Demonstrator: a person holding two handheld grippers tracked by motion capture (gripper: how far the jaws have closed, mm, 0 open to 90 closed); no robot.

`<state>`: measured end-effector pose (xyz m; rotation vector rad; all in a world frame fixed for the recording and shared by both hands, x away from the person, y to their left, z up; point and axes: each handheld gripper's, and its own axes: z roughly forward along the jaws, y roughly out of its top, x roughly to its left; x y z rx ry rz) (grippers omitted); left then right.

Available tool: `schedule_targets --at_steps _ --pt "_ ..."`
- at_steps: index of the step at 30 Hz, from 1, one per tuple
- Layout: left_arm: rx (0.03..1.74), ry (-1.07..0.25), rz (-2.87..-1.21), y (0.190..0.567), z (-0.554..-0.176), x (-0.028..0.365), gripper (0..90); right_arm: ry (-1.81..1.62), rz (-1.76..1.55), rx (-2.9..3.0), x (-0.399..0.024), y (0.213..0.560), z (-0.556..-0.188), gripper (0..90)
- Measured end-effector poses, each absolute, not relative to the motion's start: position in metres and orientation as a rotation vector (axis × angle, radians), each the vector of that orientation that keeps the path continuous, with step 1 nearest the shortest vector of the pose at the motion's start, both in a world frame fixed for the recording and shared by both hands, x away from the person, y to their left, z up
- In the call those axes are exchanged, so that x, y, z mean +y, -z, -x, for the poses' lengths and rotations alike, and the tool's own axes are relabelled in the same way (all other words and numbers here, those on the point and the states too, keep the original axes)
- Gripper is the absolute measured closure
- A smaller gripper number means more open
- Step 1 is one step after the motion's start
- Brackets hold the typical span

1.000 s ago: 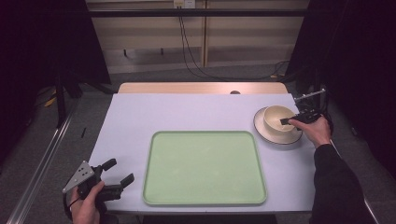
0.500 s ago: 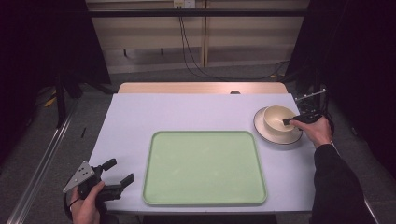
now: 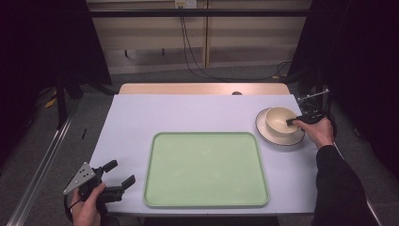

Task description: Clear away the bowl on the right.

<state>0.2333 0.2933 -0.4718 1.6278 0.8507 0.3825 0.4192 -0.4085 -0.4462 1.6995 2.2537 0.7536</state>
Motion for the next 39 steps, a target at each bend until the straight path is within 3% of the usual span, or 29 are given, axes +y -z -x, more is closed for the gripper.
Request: schedule_targets --at_steps 9,39 --pt "0.858 -0.379 -1.618 0.4719 -0.2327 0.2927 1.4 -0.814 -1.762 2.221 -0.4102 0.4453 -0.4193 83.8" --pt "0.86 -0.383 -1.606 0.4717 -0.2327 0.2927 1.5 -0.955 -1.801 2.18 -0.4164 0.4426 -0.4139 83.8"
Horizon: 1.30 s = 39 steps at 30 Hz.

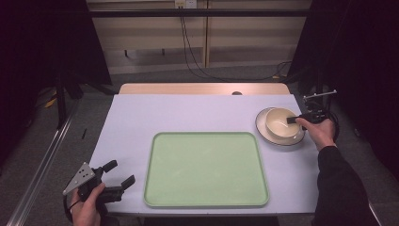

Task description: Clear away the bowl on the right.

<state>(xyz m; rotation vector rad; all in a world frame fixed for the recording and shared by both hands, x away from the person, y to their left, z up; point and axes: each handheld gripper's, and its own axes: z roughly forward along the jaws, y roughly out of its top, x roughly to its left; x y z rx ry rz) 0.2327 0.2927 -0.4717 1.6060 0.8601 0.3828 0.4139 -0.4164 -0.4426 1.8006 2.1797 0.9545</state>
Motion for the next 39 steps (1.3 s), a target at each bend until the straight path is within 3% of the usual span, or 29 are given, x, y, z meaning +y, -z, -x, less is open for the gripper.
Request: schedule_targets --at_steps 39 --pt "0.853 -0.38 -1.614 0.472 -0.233 0.293 1.5 -1.116 -1.767 2.118 -0.424 0.415 -0.4 83.7"
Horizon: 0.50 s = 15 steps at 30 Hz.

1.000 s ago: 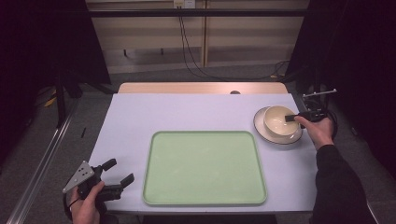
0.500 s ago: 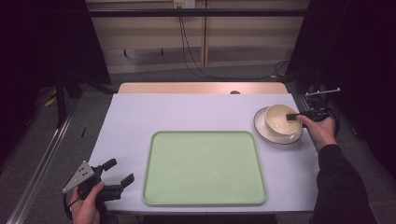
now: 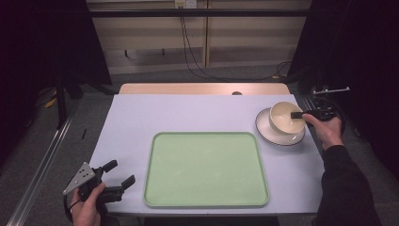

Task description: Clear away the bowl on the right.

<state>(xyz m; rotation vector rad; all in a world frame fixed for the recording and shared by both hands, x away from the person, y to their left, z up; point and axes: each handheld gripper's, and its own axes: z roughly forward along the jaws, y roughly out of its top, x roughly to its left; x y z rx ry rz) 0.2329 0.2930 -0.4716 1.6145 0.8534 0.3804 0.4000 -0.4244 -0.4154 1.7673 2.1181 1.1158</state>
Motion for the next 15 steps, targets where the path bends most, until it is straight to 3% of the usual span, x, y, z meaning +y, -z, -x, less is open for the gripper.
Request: schedule_targets --at_steps 15 --pt "0.857 -0.378 -1.607 0.472 -0.233 0.293 1.4 -1.179 -1.739 2.099 -0.425 0.398 -0.394 83.7"
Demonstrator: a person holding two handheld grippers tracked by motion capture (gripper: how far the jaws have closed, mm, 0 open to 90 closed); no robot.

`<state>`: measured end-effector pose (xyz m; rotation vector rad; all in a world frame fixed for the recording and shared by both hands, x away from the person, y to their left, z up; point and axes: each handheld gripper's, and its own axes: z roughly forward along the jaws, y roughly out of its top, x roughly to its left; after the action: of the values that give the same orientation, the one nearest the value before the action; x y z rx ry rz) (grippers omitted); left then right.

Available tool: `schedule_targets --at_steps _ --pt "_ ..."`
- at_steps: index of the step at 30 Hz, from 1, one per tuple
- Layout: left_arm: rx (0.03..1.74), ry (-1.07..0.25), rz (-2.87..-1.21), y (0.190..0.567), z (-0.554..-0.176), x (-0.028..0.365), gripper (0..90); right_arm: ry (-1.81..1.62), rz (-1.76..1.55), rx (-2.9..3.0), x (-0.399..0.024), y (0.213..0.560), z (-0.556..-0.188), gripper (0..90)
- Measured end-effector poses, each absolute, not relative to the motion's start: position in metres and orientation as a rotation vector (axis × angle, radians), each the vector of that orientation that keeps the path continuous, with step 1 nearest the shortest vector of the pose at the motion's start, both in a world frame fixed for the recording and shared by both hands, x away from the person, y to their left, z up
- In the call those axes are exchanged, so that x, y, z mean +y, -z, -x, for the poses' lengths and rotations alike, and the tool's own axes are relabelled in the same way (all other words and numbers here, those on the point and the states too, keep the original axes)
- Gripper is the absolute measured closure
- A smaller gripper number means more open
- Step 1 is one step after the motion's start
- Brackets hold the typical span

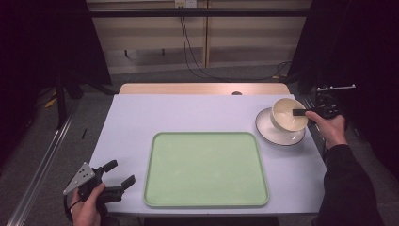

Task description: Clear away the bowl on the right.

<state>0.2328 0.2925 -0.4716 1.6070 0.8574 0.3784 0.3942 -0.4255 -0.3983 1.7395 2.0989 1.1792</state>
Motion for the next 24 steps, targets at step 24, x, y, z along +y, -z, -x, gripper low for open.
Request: schedule_targets --at_steps 24 --pt "0.849 -0.383 -1.626 0.471 -0.233 0.293 1.5 -1.303 -1.668 2.106 -0.409 0.368 -0.388 83.6"
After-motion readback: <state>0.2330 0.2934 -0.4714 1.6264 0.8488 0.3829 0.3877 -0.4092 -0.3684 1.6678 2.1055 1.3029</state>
